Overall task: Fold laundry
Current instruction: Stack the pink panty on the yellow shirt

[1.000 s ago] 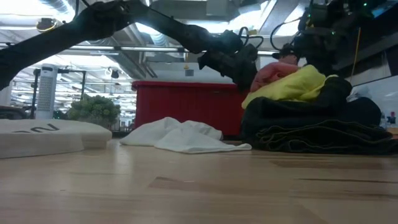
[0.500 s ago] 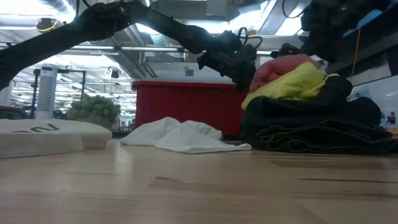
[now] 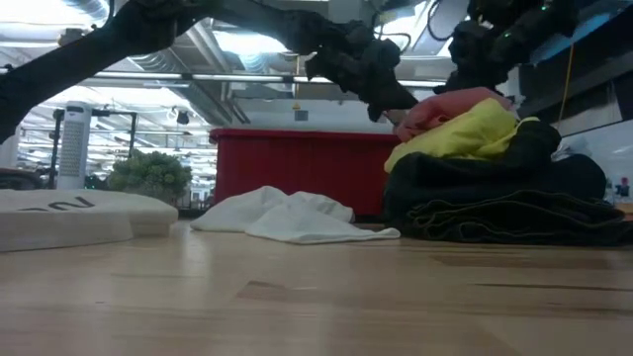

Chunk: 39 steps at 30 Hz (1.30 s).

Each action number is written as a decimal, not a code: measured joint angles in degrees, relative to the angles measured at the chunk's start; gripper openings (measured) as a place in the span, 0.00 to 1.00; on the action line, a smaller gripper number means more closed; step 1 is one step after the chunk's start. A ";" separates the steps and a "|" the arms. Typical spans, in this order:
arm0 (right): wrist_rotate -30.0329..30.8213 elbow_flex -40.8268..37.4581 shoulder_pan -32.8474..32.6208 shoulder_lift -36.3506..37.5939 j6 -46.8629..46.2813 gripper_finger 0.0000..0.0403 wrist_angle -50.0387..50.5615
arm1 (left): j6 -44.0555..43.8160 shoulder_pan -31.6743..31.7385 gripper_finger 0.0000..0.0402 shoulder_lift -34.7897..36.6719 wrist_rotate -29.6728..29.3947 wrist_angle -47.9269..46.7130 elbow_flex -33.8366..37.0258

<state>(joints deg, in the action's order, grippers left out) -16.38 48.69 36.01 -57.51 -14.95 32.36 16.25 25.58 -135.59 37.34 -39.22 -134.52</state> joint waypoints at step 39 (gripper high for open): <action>-2.99 0.00 6.34 3.37 0.44 0.00 7.67 | 2.92 -3.74 0.00 0.61 -0.11 4.72 -0.46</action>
<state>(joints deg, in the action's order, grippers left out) -19.37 48.69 42.35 -54.14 -14.51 40.03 19.17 21.84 -134.98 37.23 -34.51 -134.98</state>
